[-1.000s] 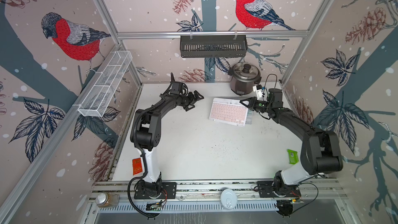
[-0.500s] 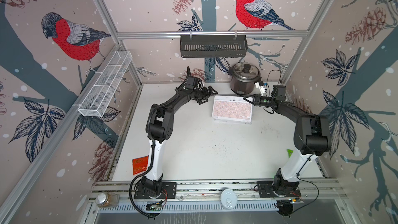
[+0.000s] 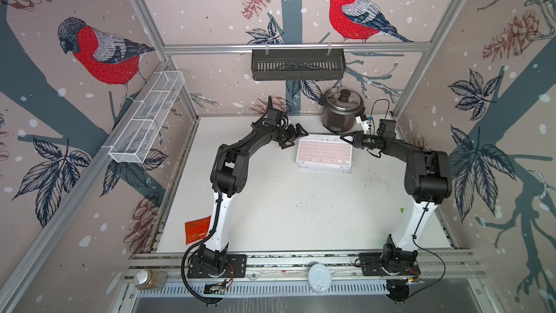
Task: Stack the numeric keypads
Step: Place the numeric keypad at the numeric keypad.
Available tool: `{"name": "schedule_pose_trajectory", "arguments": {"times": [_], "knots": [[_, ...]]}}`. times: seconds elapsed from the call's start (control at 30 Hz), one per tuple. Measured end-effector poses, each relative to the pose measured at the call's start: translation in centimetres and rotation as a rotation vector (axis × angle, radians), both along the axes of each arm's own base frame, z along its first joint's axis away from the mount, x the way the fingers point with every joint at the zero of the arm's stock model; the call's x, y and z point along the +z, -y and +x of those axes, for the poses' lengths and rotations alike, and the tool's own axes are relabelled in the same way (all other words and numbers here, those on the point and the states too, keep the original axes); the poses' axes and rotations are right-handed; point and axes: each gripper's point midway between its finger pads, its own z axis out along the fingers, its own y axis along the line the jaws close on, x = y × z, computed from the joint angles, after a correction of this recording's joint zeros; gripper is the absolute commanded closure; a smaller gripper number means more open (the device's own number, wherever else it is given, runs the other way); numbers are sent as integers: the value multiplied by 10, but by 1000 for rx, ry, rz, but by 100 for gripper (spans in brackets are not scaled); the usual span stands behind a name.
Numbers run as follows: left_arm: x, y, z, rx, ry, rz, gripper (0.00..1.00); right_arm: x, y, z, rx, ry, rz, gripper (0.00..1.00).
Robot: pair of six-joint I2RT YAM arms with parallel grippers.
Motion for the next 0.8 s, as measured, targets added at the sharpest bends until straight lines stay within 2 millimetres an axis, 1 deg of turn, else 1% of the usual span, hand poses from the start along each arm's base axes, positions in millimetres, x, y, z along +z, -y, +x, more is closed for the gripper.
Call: {"name": "schedule_pose_trajectory", "arguments": {"times": [0.03, 0.1, 0.2, 0.3, 0.37, 0.43, 0.57, 0.8], "knots": [[-1, 1, 0, -2, -1, 1, 1, -2, 2, 2, -7, -2, -5, 77], [-2, 3, 0, -5, -6, 3, 1, -6, 4, 5, -21, -6, -16, 63], [-7, 6, -1, -10, -15, 7, 1, -9, 7, 8, -36, -8, -28, 60], [-9, 7, -2, -12, -24, 10, 1, -11, 10, 10, -55, -9, -42, 59], [-9, 8, -3, -13, -24, 10, 1, -13, 13, 13, -79, -15, -59, 53], [-11, 8, -5, -15, -33, 14, 1, -13, 16, 16, -108, -11, -84, 44], [-16, 6, -15, -17, -61, 28, 1, -13, 22, 22, -173, -4, -138, 43], [-17, 0, -22, -16, -68, 47, 1, -19, 33, 22, -277, -17, -204, 11]]}}
